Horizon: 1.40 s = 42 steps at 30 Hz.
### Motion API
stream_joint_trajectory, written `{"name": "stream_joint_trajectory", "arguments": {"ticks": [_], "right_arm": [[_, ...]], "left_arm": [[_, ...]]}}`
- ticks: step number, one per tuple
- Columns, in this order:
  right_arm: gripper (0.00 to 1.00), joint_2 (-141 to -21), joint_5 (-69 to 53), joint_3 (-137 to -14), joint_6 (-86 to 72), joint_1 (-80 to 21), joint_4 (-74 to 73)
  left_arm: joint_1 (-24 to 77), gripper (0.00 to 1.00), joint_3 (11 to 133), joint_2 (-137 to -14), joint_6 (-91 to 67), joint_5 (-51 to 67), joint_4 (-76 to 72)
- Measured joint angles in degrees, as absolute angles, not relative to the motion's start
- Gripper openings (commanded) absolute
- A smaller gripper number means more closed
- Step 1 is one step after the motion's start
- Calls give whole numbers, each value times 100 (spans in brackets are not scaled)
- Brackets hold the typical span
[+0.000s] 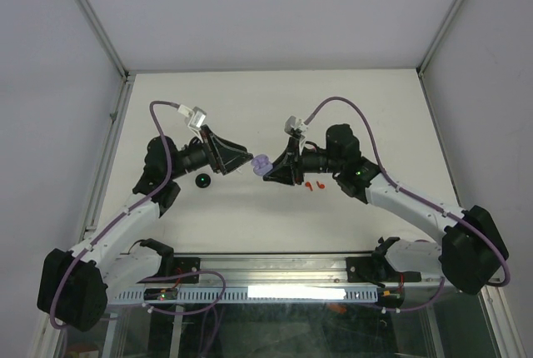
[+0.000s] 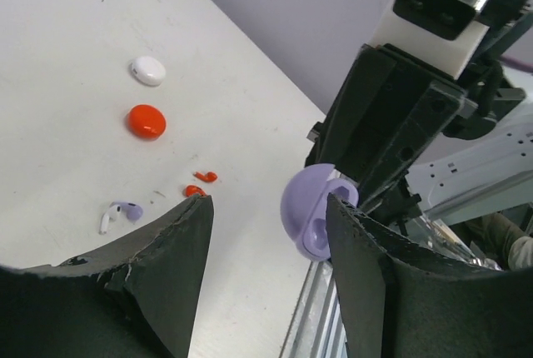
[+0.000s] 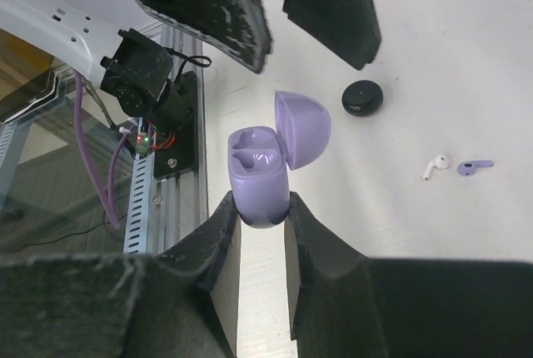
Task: Insert the wireless bluetooth earbuds into the charging case
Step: Open the charging case.
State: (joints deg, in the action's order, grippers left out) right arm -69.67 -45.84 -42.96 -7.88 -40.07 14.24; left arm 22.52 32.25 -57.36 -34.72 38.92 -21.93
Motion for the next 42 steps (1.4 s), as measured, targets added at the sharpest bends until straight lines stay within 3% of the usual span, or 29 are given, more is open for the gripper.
{"name": "stream_joint_trajectory", "arguments": {"ticks": [6, 18, 30, 33, 38, 42], "right_arm": [[0, -6912, -4576, -4248, -829, -4007, 1645], [0, -6960, -4770, -4248, -1114, -4007, 2078], [0, -7096, -4904, -4248, -1260, -4012, 2204], [5, -7096, -4923, -4248, -1262, -4012, 2204], [6, -7096, -4930, -4248, -1258, -4012, 2189], [5, -7096, -4925, -4248, -1258, -4012, 2174]], "left_arm": [[2252, 57, 2792, -5376, -3916, 4047, -3052], [2255, 47, 2720, -5896, -4313, 4512, -4152], [2257, 16, 2720, -6093, -4344, 4713, -4473], [2257, 9, 2722, -6099, -4276, 4740, -4466], [2257, 7, 2805, -6086, -3966, 4805, -4272], [2259, 23, 2858, -6001, -3706, 4825, -4032]]}}
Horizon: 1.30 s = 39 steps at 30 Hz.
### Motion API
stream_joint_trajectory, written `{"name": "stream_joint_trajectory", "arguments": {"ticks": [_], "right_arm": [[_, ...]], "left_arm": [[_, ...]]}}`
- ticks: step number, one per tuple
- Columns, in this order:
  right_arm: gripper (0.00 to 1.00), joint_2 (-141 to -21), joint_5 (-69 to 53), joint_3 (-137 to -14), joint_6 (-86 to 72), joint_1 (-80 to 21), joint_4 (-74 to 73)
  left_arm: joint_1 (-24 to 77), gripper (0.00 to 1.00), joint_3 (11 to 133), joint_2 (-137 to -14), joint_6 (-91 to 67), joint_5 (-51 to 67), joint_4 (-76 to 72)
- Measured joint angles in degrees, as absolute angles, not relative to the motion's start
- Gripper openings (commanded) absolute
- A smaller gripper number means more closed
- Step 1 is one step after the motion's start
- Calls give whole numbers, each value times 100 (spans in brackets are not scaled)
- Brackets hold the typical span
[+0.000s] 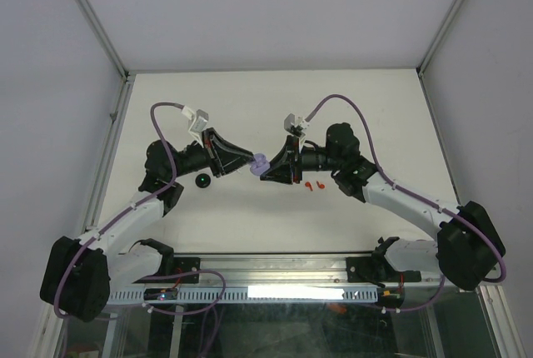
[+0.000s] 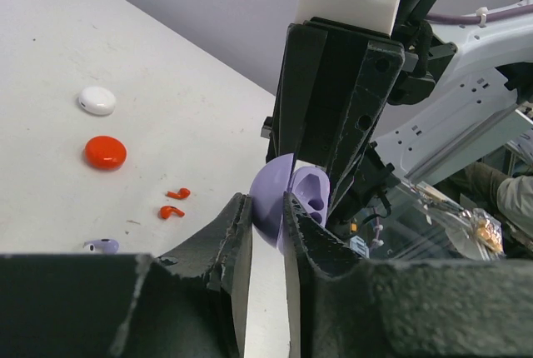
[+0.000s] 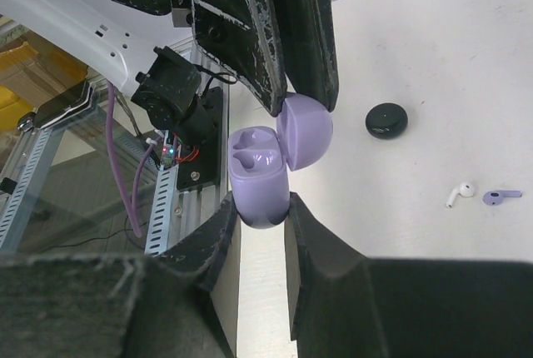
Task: Insert the wireless bluetooth earbuds into the charging case
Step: Open the charging case.
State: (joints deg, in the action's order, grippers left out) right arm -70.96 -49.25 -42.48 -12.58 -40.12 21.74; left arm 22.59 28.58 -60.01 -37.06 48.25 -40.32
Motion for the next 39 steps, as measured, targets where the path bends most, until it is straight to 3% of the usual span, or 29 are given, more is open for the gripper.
{"name": "stream_joint_trajectory", "arguments": {"ticks": [5, 9, 17, 21, 29, 34, 39], "right_arm": [[5, -7100, -4919, -4250, -1256, -4012, 2150], [5, -7105, -4919, -4250, -1256, -4016, 2150], [9, -7126, -4958, -4252, -1251, -4038, 2154], [25, -7179, -4976, -4252, -1219, -4038, 2154], [63, -7190, -4921, -4252, -982, -4045, 1938], [66, -6997, -4818, -4158, -650, -4042, 1911], [69, -6267, -4678, -3089, -318, -4042, 3131]], "left_arm": [[2300, 32, 2880, -5933, -3540, 4821, -3813], [2379, 33, 2882, -5933, -3487, 4821, -3701], [2440, 18, 2926, -5937, -3378, 4788, -3573], [2440, 8, 2965, -5935, -3203, 4790, -3424], [2480, 5, 3518, -5653, -1962, 4810, -1999], [2482, 5, 3913, -5378, -1022, 4805, -1149], [2569, 5, 4189, -5317, -231, 4801, -427]]}}
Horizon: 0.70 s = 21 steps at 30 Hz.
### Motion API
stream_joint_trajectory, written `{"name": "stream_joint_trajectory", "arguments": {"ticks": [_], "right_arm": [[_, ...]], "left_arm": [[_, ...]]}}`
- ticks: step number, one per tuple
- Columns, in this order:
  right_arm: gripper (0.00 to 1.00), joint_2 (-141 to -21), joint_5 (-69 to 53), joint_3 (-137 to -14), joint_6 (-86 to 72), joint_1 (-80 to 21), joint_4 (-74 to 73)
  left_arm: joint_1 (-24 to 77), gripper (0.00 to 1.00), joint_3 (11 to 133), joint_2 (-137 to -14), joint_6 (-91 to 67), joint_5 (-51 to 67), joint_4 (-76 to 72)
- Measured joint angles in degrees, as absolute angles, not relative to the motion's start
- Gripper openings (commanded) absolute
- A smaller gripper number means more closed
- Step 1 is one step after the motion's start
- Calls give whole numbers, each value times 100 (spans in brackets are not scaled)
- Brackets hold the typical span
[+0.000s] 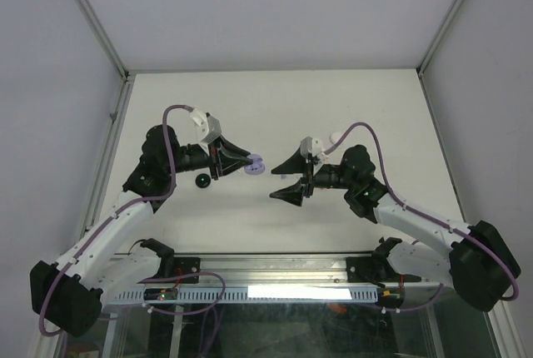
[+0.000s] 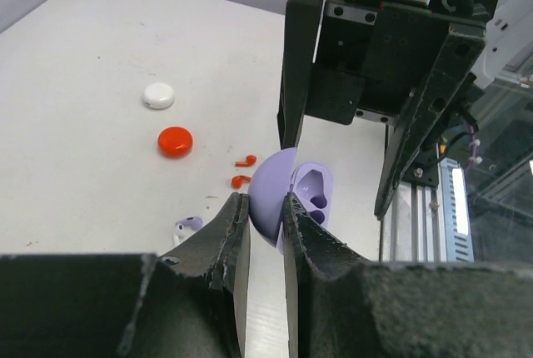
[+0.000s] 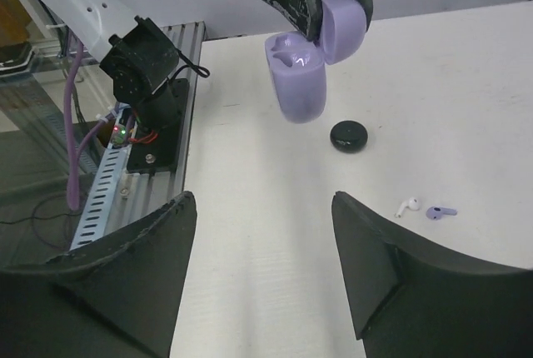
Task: Insert the wireless bluetooth earbuds into the charging case
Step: Open the charging case.
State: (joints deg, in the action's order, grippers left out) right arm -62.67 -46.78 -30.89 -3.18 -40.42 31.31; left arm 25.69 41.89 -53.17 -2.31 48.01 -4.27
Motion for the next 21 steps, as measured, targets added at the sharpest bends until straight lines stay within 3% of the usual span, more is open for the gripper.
{"name": "stream_joint_trajectory", "arguments": {"ticks": [7, 21], "right_arm": [[67, -6292, -4628, -2849, -1, -4042, 3865], [52, -6904, -4831, -2864, -429, -4056, 4993]], "left_arm": [[2908, 5, 4250, -5374, 346, 4748, 54], [3197, 5, 4456, -5614, 607, 4635, 202]]}}
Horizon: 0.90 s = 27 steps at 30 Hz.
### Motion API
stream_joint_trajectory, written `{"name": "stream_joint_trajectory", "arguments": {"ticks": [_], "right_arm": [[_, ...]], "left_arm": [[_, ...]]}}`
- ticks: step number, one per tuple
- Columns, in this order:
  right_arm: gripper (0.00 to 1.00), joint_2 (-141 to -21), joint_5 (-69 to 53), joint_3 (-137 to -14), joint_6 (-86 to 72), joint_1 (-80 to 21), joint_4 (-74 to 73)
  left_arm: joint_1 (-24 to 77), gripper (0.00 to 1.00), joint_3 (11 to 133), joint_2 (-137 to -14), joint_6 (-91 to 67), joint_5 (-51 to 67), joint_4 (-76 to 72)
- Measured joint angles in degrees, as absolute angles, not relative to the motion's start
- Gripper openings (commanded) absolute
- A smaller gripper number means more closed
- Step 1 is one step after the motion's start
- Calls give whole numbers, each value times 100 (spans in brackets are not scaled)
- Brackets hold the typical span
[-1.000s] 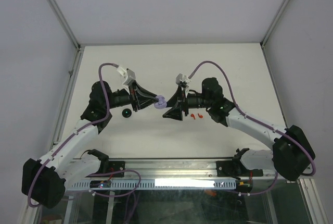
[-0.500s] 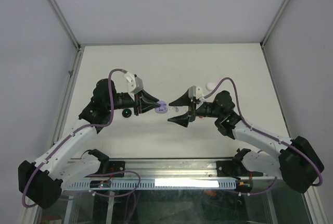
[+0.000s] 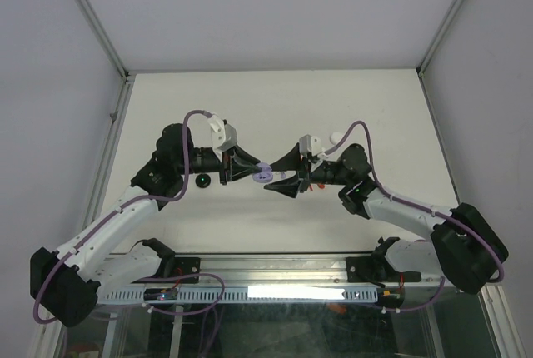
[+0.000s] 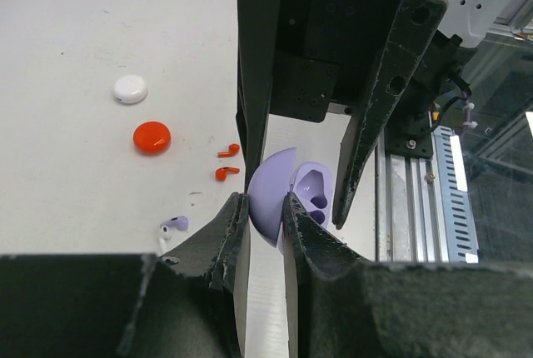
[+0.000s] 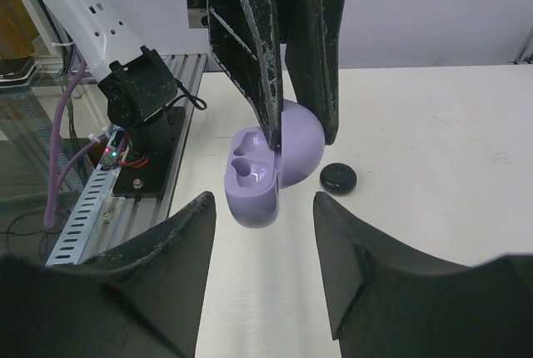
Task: Insert the wireless bluetooth earbuds into the charging case
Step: Open the charging case, then adjust the earbud at the center of the board.
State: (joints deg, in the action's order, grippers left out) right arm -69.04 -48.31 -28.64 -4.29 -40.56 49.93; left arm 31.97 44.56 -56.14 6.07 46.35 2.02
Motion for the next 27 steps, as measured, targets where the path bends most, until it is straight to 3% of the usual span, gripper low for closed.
{"name": "stream_joint_trajectory", "arguments": {"ticks": [8, 12, 15, 17, 19, 27], "right_arm": [[38, -6978, -4899, -2864, -600, -4064, 5284], [23, -7002, -4928, -2864, -626, -4064, 5295], [12, -7015, -4936, -2864, -642, -4058, 5297], [9, -7015, -4934, -2864, -644, -4056, 5290], [8, -7015, -4934, -2864, -637, -4047, 5288], [6, -6591, -4460, -2550, -353, -3887, 4886]], "left_arm": [[3269, 6, 4456, -5677, 607, 4602, 167], [3271, 16, 4456, -5699, 604, 4554, 161], [3269, 29, 4456, -5699, 600, 4488, 167], [3271, 42, 4453, -5688, 596, 4412, 163], [3271, 49, 4451, -5666, 604, 4285, 143], [3271, 55, 4322, -5454, 392, 3393, -3]]}}
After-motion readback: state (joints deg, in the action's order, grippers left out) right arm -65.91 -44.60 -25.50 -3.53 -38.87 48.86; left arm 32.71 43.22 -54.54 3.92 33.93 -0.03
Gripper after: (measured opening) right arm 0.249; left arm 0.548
